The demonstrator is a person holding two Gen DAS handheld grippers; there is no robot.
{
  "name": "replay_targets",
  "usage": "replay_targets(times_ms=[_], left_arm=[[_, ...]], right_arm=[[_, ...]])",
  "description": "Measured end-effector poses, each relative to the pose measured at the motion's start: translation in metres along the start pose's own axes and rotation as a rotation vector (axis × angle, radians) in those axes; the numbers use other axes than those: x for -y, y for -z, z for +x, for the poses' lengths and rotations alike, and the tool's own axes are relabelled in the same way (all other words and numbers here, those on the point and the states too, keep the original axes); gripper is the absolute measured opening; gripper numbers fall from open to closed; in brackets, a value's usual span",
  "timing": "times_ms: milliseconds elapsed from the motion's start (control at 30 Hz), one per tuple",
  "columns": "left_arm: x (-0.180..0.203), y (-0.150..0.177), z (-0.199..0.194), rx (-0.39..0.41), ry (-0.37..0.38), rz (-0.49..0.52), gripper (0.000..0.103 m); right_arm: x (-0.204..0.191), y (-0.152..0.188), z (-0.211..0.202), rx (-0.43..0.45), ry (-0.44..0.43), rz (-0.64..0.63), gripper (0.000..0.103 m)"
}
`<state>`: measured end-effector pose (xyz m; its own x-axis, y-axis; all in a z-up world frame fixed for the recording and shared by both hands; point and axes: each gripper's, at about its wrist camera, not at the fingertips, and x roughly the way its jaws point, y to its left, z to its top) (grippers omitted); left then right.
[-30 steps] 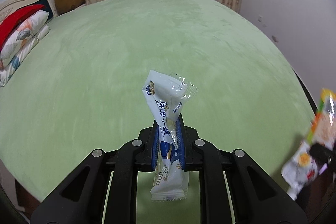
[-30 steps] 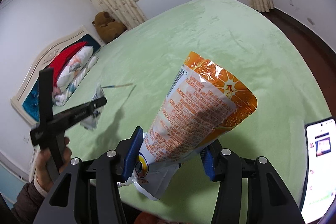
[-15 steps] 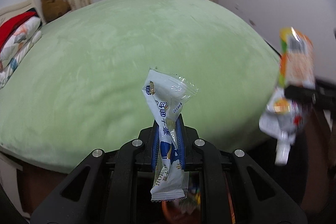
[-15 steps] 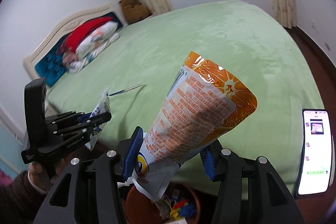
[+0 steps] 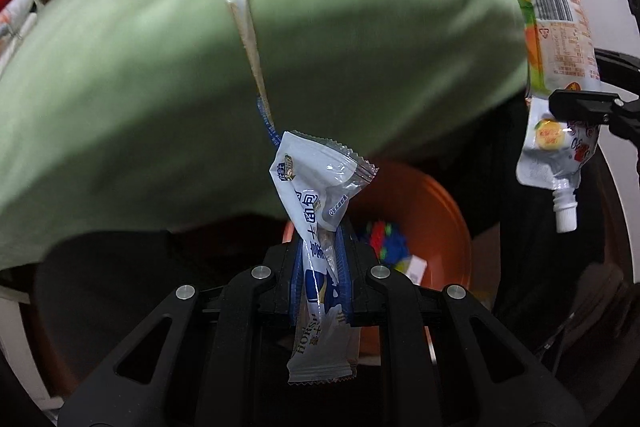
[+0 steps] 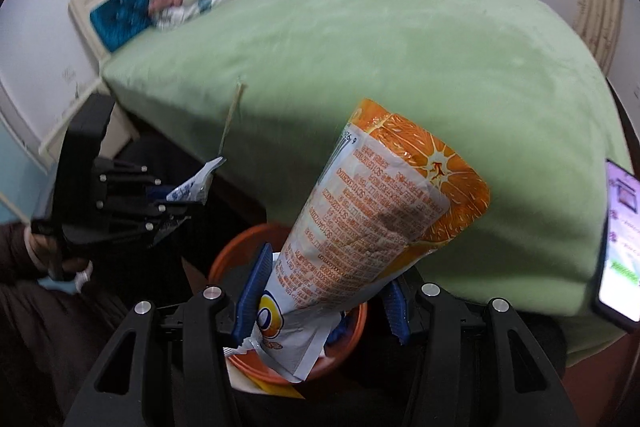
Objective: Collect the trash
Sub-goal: 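Lower the juice pouch and snack wrapper into the orange bucket and release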
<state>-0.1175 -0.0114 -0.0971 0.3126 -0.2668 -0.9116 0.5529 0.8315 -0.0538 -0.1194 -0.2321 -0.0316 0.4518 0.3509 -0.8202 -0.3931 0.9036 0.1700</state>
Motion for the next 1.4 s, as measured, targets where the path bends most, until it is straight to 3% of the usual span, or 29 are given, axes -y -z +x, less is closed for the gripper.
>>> replay_targets(times_ms=[133,267,500,600,667,733,900,1033,1267,1333,1367,1400], left_arm=[[0.015,0.015,0.017,-0.089,0.053,0.037,0.014],[0.023,0.017,0.031,-0.15,0.058,0.066,0.014],[0.011,0.004,0.071,-0.231,0.057,-0.004,0.014],[0.014,0.016,0.099,-0.37,0.076,0.018,0.014],[0.013,0.033,0.118,-0.487,0.093,0.023,0.014],[0.011,0.038,0.127,-0.534,0.091,0.014,0.014],[0.003,0.032,0.134,-0.539,0.123,-0.011,0.014],[-0.006,0.018,0.124,-0.477,0.134,-0.028,0.014],[0.011,0.011,0.096,-0.379,0.127,0.078,0.014],[0.013,0.01,0.092,-0.364,0.118,0.094,0.022],[0.014,0.009,0.091,-0.36,0.103,0.096,0.041],[0.013,0.008,0.089,-0.354,0.065,0.095,0.054]], right_arm=[[-0.009,0.013,0.024,-0.081,-0.01,-0.054,0.051],[-0.013,0.022,0.051,-0.172,0.019,-0.116,0.051],[-0.013,0.022,0.095,-0.244,-0.004,-0.154,0.051],[-0.014,0.034,0.117,-0.307,0.026,-0.189,0.051],[-0.017,0.041,0.125,-0.335,-0.012,-0.198,0.051],[-0.02,0.045,0.128,-0.346,-0.052,-0.198,0.051],[-0.019,0.045,0.138,-0.373,-0.093,-0.208,0.051],[-0.018,0.034,0.141,-0.387,-0.11,-0.224,0.051],[-0.028,0.031,0.14,-0.396,-0.102,-0.281,0.053],[-0.029,0.029,0.137,-0.383,-0.089,-0.28,0.057],[-0.033,0.029,0.139,-0.375,-0.079,-0.28,0.069],[-0.032,0.028,0.136,-0.358,-0.063,-0.277,0.074]])
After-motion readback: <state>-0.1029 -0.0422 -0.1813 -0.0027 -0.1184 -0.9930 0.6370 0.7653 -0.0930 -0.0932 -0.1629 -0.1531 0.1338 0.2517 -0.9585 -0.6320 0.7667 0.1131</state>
